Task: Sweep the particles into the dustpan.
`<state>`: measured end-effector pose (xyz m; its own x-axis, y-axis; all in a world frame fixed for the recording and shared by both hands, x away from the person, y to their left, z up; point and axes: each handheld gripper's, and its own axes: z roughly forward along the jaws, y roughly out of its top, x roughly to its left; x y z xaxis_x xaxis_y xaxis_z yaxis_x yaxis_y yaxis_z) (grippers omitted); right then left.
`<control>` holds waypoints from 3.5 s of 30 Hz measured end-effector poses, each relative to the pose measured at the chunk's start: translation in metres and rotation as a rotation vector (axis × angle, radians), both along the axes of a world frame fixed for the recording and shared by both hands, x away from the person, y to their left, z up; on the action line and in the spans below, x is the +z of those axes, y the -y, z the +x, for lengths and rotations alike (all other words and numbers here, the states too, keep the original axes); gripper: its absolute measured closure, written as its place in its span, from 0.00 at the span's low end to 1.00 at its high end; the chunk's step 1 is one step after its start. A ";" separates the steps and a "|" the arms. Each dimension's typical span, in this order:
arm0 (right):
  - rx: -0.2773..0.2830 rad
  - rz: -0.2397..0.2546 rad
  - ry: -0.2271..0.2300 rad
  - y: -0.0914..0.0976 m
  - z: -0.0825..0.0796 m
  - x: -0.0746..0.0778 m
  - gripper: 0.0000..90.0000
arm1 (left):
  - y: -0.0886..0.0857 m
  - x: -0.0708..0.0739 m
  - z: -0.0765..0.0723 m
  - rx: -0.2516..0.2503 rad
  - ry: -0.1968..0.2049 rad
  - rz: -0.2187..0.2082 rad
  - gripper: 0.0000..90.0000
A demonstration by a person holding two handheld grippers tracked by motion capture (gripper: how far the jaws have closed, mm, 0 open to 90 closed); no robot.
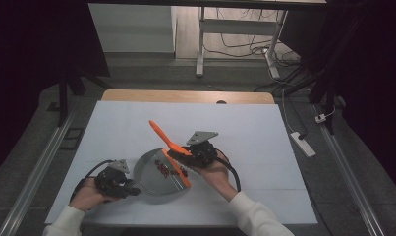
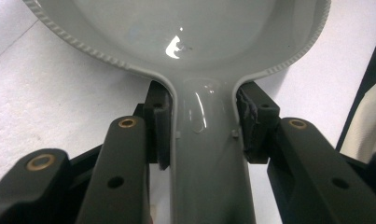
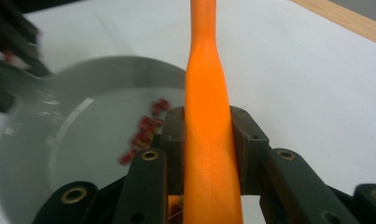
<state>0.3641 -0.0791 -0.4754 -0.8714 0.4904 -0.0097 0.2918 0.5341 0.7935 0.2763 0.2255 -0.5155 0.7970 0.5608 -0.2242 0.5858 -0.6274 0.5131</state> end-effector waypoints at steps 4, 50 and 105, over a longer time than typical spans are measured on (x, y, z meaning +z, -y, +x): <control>-0.041 -0.002 -0.018 0.013 -0.003 -0.002 0.77 | -0.003 0.001 -0.005 0.000 0.007 0.006 0.68; -0.120 0.047 0.009 0.027 -0.021 0.000 0.77 | 0.000 -0.001 -0.011 0.045 -0.004 0.008 0.68; -0.040 0.036 -0.040 -0.009 0.029 0.006 0.77 | 0.003 -0.004 0.005 0.120 0.010 -0.022 0.68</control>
<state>0.3931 -0.0700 -0.4695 -0.8505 0.5243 0.0434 0.3443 0.4923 0.7995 0.2812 0.2225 -0.5194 0.7267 0.6474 -0.2298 0.6506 -0.5413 0.5326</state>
